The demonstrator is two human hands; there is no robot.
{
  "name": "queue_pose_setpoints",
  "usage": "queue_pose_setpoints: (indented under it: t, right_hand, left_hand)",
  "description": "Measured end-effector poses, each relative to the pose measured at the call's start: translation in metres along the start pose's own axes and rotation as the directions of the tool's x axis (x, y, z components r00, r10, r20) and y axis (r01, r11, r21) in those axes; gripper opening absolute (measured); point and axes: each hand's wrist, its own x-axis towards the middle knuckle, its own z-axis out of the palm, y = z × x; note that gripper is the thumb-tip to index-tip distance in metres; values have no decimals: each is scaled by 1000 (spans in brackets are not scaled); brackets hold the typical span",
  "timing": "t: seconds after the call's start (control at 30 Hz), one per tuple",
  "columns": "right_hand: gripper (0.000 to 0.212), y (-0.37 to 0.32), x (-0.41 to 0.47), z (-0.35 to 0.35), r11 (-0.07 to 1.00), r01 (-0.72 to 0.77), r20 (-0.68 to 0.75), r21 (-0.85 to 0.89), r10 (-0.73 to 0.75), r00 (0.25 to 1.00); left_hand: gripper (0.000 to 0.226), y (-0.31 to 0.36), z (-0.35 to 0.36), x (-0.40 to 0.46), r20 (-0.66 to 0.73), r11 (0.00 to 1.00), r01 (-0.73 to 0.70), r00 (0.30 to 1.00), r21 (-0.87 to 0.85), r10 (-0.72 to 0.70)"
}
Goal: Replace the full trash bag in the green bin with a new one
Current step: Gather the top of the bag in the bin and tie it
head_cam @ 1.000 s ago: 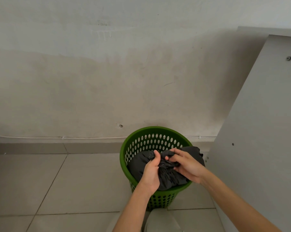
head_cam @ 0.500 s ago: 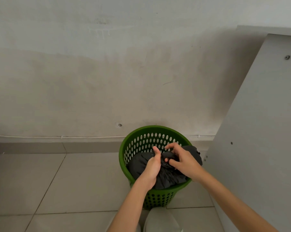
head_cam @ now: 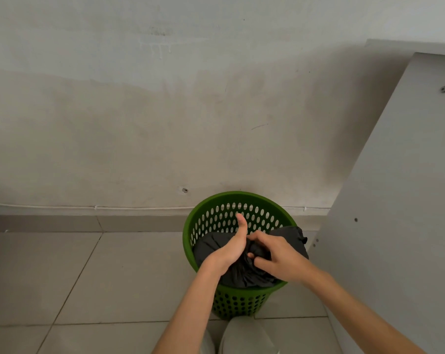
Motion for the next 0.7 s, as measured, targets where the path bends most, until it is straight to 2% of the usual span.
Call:
queue_pose_setpoints:
  t: [0.1, 0.17, 0.23, 0.3, 0.4, 0.5, 0.57, 0.63, 0.67, 0.7]
  right_hand:
    - [16, 6, -1, -3, 998, -23, -27, -58, 21, 999]
    - [14, 8, 0, -7, 996, -26, -33, -83, 23, 999]
    - [16, 7, 3, -8, 993, -10, -24, -122, 7, 1000]
    - [22, 7, 5, -8, 985, -8, -17, -171, 6, 1000]
    - [26, 6, 6, -9, 974, -11, -26, -227, 6, 1000]
    - [30, 6, 7, -11, 955, 20, -45, -295, -35, 998]
    - [31, 6, 7, -12, 947, 27, -67, -320, -51, 996]
    - [30, 7, 5, -13, 951, -12, -106, -308, -21, 994]
    - [29, 8, 4, -13, 957, -45, -134, -287, 7, 991]
    - [28, 8, 3, -13, 962, -73, -163, -263, 30, 986]
  left_hand:
    - [74, 1, -2, -7, 116, 996, -42, 992, -84, 51]
    - [46, -5, -2, -10, 175, 985, -111, 976, -133, 133]
    - [23, -14, -3, -10, 157, 980, -155, 972, -124, 174]
    - [18, -19, -1, -8, 107, 986, -168, 980, -16, 169]
    - [24, -17, 4, -8, -13, 961, -140, 989, 240, 148]
    - [25, -15, 13, -8, -60, 922, -137, 984, 363, 170]
    - [34, -16, 16, -8, -127, 938, -183, 965, 294, 228]
    - [68, -17, 12, -8, -301, 948, -271, 902, 169, 311]
    - [80, -17, 8, -8, -380, 940, -297, 860, 170, 340]
    - [78, -16, 5, -8, -421, 916, -325, 815, 235, 397]
